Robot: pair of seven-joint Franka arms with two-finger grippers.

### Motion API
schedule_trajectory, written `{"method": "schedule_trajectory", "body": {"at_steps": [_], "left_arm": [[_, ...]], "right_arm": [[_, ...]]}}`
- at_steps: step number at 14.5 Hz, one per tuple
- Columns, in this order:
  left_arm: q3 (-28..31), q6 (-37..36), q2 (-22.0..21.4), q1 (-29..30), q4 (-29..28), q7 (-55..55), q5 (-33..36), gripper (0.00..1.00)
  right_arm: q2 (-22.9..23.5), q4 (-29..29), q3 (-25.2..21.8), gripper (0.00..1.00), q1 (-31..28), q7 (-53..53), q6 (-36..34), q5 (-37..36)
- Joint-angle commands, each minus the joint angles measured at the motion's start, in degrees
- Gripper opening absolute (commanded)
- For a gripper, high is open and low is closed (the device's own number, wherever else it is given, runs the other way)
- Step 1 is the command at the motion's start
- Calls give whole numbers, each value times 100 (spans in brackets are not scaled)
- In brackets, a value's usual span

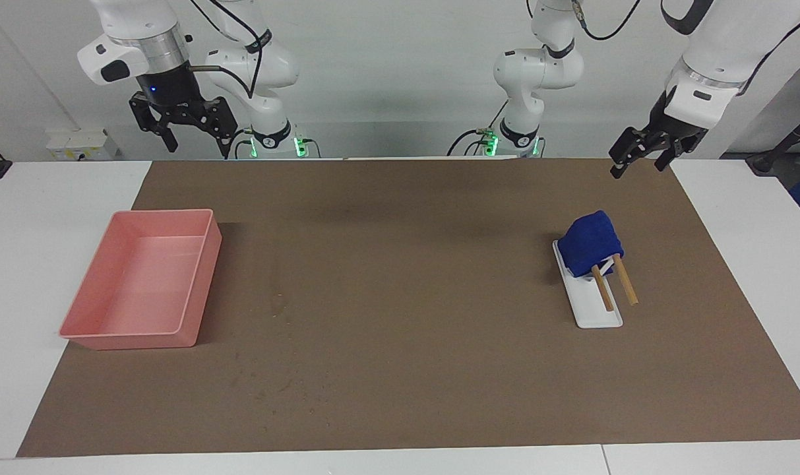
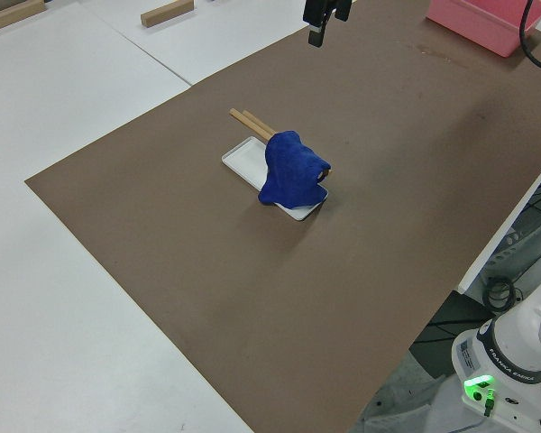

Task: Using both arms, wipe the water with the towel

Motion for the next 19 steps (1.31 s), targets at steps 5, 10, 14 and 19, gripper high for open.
{"method": "schedule_trajectory", "body": {"at_steps": [5,10,14,19], "left_arm": [[23,58,-24,-49,-23,-78,-27,100],[32,40,-33,-49,-41,-61,8,100],[94,57,-77,283,-111,-69,35,100],[111,1942,-1024,706,-2303,-87,52,100]], "right_arm": [[-84,-19,-47,100,-62,-149,-211,-26],[-101,-19,-39,100,-53,-79,-211,-17],[-110,-19,-47,100,-62,-79,-211,-17],[-110,-19,-47,100,-62,-79,-211,-17]]}}
